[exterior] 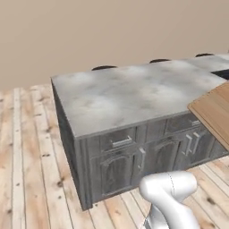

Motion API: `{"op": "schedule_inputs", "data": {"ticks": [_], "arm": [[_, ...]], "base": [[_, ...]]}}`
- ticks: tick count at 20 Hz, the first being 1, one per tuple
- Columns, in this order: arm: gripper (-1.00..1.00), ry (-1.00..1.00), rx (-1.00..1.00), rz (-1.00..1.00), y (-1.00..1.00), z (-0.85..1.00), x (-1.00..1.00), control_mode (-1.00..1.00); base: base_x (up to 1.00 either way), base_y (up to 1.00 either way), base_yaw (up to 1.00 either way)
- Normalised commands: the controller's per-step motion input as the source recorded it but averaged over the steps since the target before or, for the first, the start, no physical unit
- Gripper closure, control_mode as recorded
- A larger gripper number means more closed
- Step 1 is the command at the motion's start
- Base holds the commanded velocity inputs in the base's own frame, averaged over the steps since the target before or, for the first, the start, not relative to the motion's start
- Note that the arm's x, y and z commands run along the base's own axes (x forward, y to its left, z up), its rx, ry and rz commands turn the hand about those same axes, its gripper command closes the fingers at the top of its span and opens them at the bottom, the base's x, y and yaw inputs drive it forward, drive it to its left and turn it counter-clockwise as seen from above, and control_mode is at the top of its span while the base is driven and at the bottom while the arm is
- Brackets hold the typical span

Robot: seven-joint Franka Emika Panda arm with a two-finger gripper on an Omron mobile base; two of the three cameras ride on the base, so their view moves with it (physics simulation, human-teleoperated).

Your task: Move the cutting board and knife to the sink. Then move spray from the cabinet to the counter.

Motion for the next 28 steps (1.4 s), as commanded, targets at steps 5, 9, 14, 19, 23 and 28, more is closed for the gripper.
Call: {"op": "schedule_inputs", "data": {"ticks": [5, 9, 14, 19, 23, 28], "arm": [[1.00, 0.00, 0.00, 0.00, 0.00, 0.00, 0.00, 1.00], [1.00, 0.00, 0.00, 0.00, 0.00, 0.00, 0.00, 1.00], [1.00, 0.00, 0.00, 0.00, 0.00, 0.00, 0.00, 1.00], [1.00, 0.00, 0.00, 0.00, 0.00, 0.00, 0.00, 1.00], [1.00, 0.00, 0.00, 0.00, 0.00, 0.00, 0.00, 1.00], [1.00, 0.00, 0.00, 0.00, 0.00, 0.00, 0.00, 1.00]], "base": [[0.96, -1.00, -0.04], [0.68, -1.00, -0.05], [0.46, -1.00, -0.07], [0.36, -1.00, -0.10], [0.40, -1.00, -0.09], [0.52, -1.00, -0.06]]}}
